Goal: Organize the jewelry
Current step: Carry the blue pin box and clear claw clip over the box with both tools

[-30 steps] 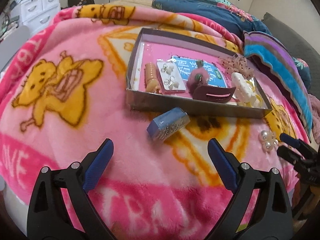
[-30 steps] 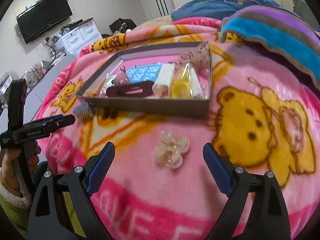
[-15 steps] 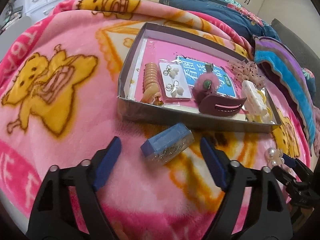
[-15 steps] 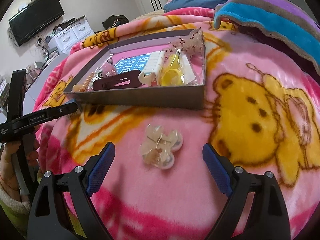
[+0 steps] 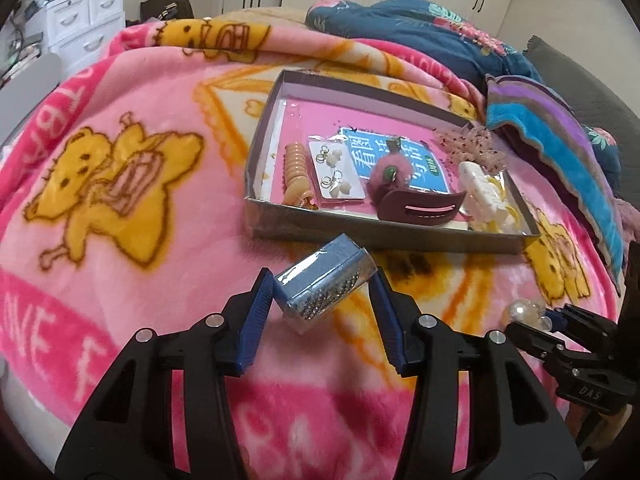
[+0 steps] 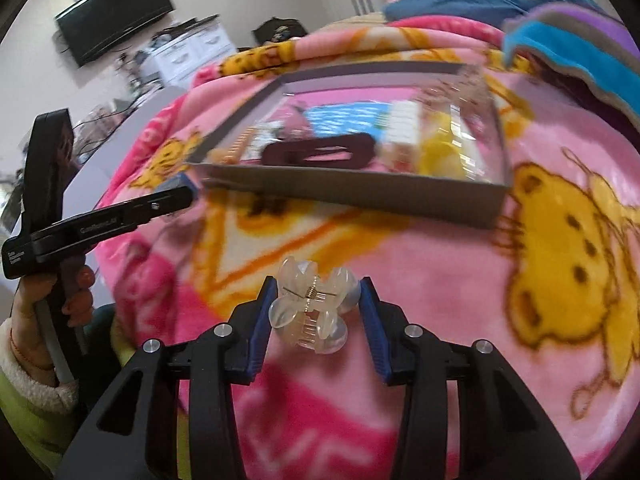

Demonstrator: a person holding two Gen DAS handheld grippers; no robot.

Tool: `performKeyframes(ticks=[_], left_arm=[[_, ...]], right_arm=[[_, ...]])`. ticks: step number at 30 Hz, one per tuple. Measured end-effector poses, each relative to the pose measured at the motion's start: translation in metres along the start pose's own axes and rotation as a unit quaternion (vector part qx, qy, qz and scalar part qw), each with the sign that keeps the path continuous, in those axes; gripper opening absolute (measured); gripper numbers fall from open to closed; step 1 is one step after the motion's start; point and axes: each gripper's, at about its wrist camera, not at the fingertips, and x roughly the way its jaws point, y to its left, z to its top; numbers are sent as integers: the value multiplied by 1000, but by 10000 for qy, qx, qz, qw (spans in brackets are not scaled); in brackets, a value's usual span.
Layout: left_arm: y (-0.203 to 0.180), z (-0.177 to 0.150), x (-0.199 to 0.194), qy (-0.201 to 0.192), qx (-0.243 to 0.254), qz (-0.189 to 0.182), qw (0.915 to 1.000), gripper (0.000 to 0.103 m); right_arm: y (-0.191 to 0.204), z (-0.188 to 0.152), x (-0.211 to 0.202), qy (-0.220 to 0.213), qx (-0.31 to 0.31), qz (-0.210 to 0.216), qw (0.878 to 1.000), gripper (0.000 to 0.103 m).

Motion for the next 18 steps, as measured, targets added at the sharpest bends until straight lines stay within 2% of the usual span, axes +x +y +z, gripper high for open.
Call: performKeyframes(ticks=[8, 18], left_arm=[[7, -5, -25, -148, -52, -18, 9999, 41], [8, 8, -41, -368, -106, -76, 9992, 41]], right_arm=[[36, 17, -10, -192, -410, 369, 9983, 40], [49, 49, -20, -599, -562, 466, 9955, 40]])
